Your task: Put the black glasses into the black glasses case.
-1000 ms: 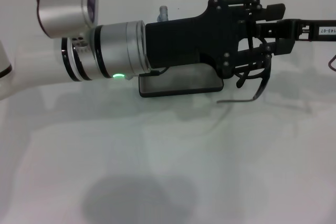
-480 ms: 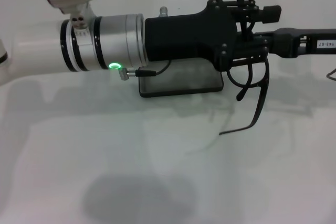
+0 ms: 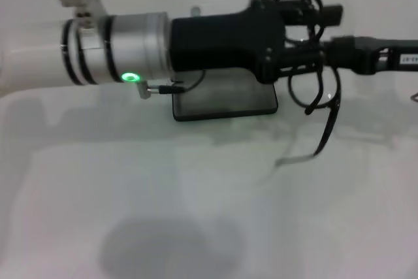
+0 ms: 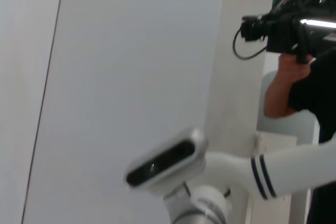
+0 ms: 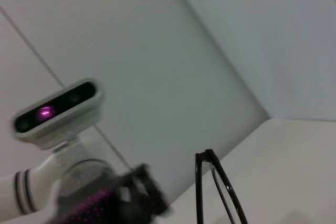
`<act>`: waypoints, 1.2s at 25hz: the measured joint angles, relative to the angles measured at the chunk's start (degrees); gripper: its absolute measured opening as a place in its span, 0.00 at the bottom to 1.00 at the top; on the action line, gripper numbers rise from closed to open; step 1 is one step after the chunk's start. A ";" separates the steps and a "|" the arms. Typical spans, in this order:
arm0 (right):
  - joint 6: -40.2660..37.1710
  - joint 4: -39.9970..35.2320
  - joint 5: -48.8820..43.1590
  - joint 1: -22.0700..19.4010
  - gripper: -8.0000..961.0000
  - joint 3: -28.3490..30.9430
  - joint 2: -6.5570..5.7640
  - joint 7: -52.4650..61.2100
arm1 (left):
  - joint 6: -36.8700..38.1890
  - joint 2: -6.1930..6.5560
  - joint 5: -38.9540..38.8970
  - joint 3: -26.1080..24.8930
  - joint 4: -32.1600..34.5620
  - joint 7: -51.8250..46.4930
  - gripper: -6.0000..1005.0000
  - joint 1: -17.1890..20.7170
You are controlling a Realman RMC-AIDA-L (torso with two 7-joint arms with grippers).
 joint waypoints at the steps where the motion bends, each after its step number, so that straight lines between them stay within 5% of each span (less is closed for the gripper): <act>1: 0.88 -0.55 0.43 -0.62 0.12 0.19 0.00 0.00 | 0.92 0.00 0.05 -0.91 0.65 0.08 0.51 0.72; 6: 1.70 -5.88 3.36 -4.22 0.12 2.15 -0.20 -0.01 | 4.32 1.01 0.64 -4.30 2.28 0.14 0.51 3.90; 14: -7.72 -9.13 12.41 -5.92 0.12 9.48 -2.36 0.43 | 2.46 3.17 3.93 -5.99 0.27 0.11 0.51 5.15; 18: -7.07 -9.13 16.43 -5.87 0.12 9.69 -1.60 -0.58 | 0.91 1.91 8.91 -7.40 -0.41 -0.17 0.51 4.23; 23: -2.43 -8.98 15.61 -4.93 0.12 7.27 0.59 -3.01 | 0.45 -1.63 16.50 -6.64 -0.80 -0.36 0.51 0.74; 30: 6.20 -8.26 15.46 -4.61 0.12 -2.00 2.59 -5.85 | 1.06 -1.95 14.04 -2.33 -1.65 -0.87 0.51 -1.26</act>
